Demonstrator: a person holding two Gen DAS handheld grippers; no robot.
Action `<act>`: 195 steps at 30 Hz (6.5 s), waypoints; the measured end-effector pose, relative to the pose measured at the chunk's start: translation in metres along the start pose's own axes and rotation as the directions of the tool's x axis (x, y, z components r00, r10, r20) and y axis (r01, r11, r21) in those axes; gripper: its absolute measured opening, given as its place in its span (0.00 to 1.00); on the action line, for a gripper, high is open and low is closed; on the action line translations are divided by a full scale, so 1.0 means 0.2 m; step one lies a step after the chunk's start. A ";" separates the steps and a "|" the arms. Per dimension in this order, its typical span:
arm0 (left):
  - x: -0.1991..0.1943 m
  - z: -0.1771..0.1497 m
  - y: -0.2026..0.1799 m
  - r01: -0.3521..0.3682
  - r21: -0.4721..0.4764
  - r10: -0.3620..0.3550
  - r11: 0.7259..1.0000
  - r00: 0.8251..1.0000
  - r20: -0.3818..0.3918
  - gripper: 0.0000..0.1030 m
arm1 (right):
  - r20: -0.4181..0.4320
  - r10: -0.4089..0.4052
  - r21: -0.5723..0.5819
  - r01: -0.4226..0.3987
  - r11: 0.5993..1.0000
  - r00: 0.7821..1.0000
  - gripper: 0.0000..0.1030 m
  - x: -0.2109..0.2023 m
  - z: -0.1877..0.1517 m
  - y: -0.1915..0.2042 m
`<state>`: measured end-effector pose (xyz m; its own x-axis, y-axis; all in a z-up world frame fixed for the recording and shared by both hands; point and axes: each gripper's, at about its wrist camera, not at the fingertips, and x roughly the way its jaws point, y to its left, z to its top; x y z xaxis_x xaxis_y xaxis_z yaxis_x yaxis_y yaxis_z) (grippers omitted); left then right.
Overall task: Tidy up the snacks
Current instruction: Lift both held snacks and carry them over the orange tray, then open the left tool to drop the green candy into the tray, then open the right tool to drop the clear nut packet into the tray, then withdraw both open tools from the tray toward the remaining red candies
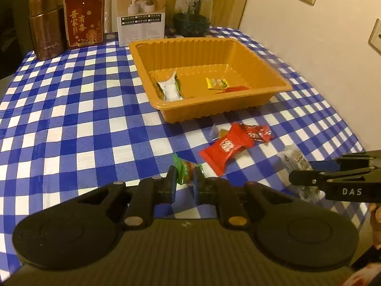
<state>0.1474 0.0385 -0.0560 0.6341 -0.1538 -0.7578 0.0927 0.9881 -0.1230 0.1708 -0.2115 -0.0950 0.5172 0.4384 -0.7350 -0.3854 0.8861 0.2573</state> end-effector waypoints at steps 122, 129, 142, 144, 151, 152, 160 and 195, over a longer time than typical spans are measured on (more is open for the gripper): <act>0.36 0.67 -0.04 0.039 -0.027 -0.037 0.999 0.997 0.061 0.32 | 0.142 -0.086 0.027 0.083 0.996 0.986 0.39 0.25 0.86 -0.17; 0.36 0.67 -0.05 0.038 -0.023 -0.037 0.999 0.998 0.059 0.33 | 0.157 -0.068 0.066 0.059 0.996 0.985 0.40 0.28 0.85 -0.22; 0.33 0.63 -0.07 0.037 -0.011 -0.036 0.999 0.998 0.055 0.34 | 0.194 -0.073 0.107 0.053 0.993 0.978 0.67 0.16 0.80 -0.28; 0.31 0.63 -0.08 0.037 -0.011 -0.037 0.999 0.998 0.059 0.34 | 0.198 -0.073 0.110 0.052 0.993 0.977 0.67 0.13 0.78 -0.27; 0.20 0.60 -0.10 0.046 -0.018 -0.044 0.999 0.997 0.070 0.39 | 0.204 -0.068 0.113 0.046 0.993 0.977 0.67 0.01 0.69 -0.22; 0.18 0.59 -0.11 0.047 -0.024 -0.045 0.999 0.996 0.071 0.39 | 0.201 -0.070 0.111 0.049 0.993 0.977 0.67 -0.01 0.67 -0.21; 0.00 0.48 -0.13 0.030 -0.028 -0.028 0.999 0.995 0.091 0.51 | 0.181 -0.086 0.079 0.072 0.994 0.980 0.67 -0.14 0.51 -0.13; -0.35 -0.06 -0.19 -0.021 -0.080 0.024 0.997 0.999 0.029 0.84 | 0.096 -0.121 0.078 0.113 0.990 0.988 0.67 -0.41 -0.08 0.02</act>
<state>0.0892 0.0112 -0.0059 0.6582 -0.1302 -0.7415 0.0179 0.9873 -0.1576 0.1156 -0.2457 -0.0437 0.6306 0.3405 -0.6974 -0.2631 0.9392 0.2207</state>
